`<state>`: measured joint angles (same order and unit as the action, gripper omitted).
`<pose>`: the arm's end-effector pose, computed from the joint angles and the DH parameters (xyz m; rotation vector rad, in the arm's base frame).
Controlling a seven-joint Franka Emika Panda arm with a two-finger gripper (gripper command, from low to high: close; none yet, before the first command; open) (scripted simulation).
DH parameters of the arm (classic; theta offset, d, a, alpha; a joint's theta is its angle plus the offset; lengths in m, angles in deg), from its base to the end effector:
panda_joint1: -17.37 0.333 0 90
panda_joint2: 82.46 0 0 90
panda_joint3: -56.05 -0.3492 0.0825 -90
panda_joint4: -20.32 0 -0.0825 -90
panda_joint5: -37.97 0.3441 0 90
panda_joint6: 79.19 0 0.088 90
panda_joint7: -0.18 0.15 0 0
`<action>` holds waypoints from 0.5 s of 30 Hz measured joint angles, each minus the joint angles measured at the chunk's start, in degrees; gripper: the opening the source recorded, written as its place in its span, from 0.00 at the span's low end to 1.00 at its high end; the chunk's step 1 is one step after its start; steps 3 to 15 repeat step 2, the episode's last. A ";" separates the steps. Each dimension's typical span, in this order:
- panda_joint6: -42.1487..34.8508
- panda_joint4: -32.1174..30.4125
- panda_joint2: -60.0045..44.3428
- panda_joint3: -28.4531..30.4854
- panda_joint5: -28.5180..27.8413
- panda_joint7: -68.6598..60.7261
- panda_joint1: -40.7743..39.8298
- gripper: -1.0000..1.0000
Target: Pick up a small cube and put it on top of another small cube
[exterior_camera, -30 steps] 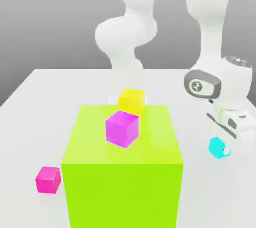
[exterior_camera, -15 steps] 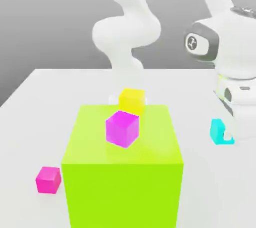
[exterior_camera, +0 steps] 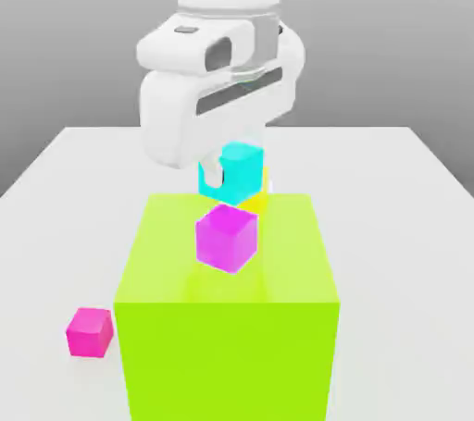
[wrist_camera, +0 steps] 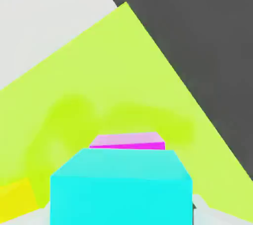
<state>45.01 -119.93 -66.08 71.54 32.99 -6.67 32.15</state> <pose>0.4022 -0.0134 0.4141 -3.1270 -0.2613 0.0032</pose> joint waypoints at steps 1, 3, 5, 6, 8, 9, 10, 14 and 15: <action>0.00 0.00 0.00 0.00 0.00 0.00 0.00 1.00; 0.00 0.00 0.00 0.00 0.00 0.00 0.00 1.00; 0.00 0.00 0.00 0.00 0.00 0.00 0.00 1.00; 0.00 0.00 0.00 0.00 0.00 0.00 0.00 1.00; 0.00 0.00 0.00 0.00 0.00 0.00 0.00 1.00; 0.00 0.00 0.00 0.00 0.00 0.00 0.00 1.00; 0.00 0.00 0.00 0.00 0.00 0.00 0.00 1.00; 0.00 0.00 0.00 0.00 0.00 0.00 0.00 1.00; 0.00 0.00 0.00 0.00 0.00 0.00 0.00 1.00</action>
